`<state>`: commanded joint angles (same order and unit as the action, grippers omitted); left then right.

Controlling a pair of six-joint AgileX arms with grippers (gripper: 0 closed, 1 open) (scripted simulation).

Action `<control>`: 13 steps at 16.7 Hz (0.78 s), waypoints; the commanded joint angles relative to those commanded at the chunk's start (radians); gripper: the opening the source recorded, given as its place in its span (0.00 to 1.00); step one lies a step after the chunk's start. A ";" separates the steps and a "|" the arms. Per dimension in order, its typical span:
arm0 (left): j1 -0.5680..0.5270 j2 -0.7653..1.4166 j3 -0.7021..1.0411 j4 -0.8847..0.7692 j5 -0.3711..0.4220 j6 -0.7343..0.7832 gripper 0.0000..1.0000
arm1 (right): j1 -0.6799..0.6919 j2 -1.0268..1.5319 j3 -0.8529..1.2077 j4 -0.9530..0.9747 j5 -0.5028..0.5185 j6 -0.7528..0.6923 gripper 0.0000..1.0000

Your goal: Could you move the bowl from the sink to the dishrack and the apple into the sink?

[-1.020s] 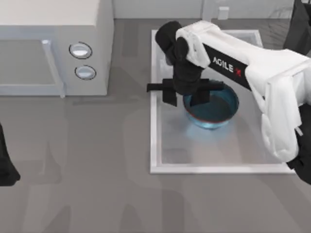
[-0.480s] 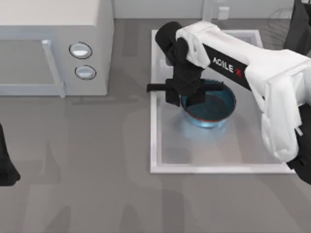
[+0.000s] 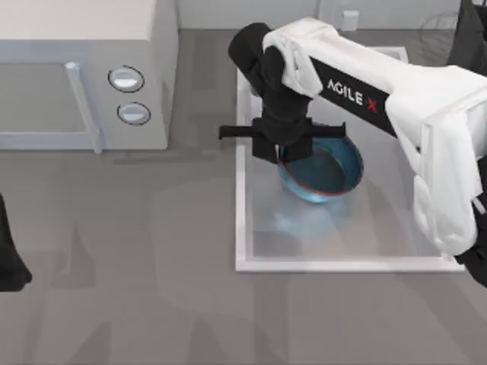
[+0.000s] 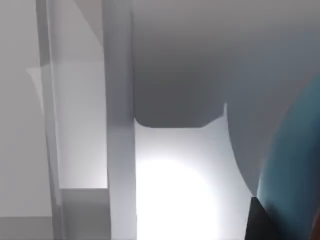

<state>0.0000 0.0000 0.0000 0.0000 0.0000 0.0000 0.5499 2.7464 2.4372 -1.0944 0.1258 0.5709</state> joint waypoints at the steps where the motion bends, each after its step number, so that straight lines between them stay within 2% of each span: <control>1: 0.000 0.000 0.000 0.000 0.000 0.000 1.00 | 0.021 -0.049 -0.029 -0.024 0.005 0.023 0.00; 13: 0.000 0.000 0.000 0.000 0.000 0.000 1.00 | 0.383 -0.890 -0.501 -0.426 0.040 0.374 0.00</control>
<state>0.0000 0.0000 0.0000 0.0000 0.0000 0.0000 0.9326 1.8565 1.9357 -1.5200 0.1657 0.9445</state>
